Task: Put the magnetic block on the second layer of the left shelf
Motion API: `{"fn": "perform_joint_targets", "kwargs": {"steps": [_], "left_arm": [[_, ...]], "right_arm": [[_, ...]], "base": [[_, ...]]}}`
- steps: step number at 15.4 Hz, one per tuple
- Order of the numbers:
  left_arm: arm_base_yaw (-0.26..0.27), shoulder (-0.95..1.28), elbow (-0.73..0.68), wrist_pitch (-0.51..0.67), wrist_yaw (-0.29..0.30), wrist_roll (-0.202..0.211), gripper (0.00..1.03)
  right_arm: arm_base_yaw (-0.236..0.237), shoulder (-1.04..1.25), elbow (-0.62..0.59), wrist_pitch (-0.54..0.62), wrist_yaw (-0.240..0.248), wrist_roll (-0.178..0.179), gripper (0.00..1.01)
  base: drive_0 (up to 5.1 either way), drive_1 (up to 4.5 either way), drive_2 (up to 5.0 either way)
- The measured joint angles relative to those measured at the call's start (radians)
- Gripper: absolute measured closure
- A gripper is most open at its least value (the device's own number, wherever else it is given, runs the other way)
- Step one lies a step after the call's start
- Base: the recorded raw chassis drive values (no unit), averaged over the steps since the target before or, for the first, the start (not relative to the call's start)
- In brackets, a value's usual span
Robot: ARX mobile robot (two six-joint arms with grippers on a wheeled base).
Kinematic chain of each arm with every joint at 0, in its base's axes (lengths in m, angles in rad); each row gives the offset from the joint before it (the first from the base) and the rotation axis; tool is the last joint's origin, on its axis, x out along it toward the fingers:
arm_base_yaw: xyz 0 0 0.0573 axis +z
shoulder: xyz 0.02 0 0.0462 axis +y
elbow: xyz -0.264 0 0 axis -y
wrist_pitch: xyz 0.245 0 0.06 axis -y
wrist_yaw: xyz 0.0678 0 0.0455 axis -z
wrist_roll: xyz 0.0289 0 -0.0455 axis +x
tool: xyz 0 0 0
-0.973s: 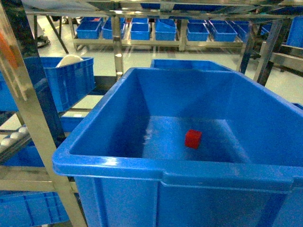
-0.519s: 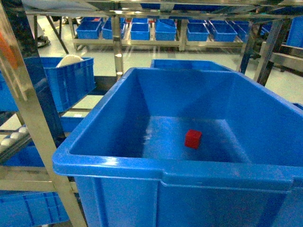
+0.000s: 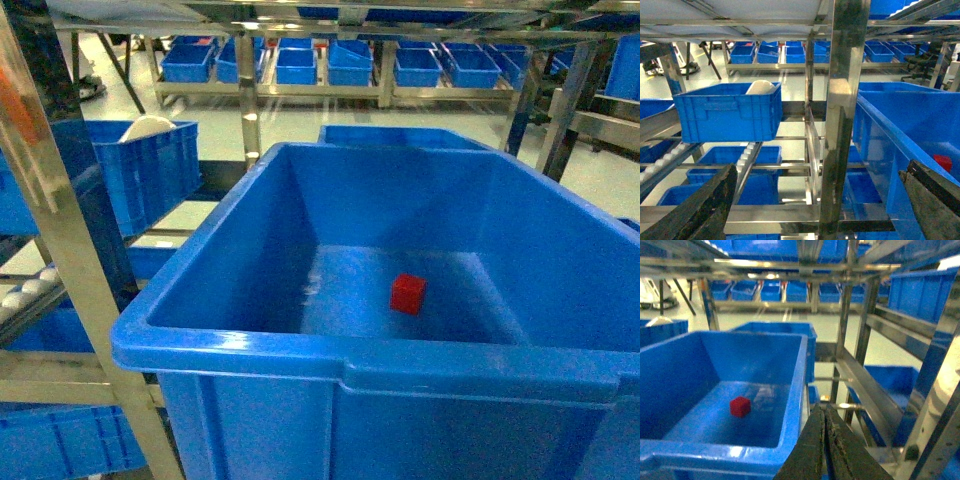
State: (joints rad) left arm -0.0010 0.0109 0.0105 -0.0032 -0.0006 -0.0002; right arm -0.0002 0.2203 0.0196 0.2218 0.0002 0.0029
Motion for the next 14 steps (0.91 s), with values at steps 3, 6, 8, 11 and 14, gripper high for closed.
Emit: {"fn": "perform_joint_targets", "kwargs": {"steps": [3,6,8,11,14], "left_arm": [[0.000,0.000,0.000,0.000,0.000,0.000,0.05],[0.000,0.000,0.000,0.000,-0.001,0.000,0.05],[0.000,0.000,0.000,0.001,0.000,0.000,0.05],[0.000,0.000,0.000,0.000,0.000,0.000,0.05],[0.000,0.000,0.000,0.000,0.000,0.000,0.05]], "right_arm": [[0.000,-0.047,-0.007,-0.045,0.000,0.000,0.99],[0.000,-0.214,-0.006,-0.223,0.000,0.000,0.99],[0.000,-0.215,-0.006,-0.233,0.000,0.000,0.99],[0.000,-0.216,-0.006,-0.227,0.000,-0.001,0.89],[0.000,-0.216,-0.006,-0.227,0.000,0.000,0.60]], "base": [[0.0,0.00,0.0],[0.0,0.00,0.0],[0.0,0.00,0.0],[0.0,0.00,0.0],[0.0,0.00,0.0]]}}
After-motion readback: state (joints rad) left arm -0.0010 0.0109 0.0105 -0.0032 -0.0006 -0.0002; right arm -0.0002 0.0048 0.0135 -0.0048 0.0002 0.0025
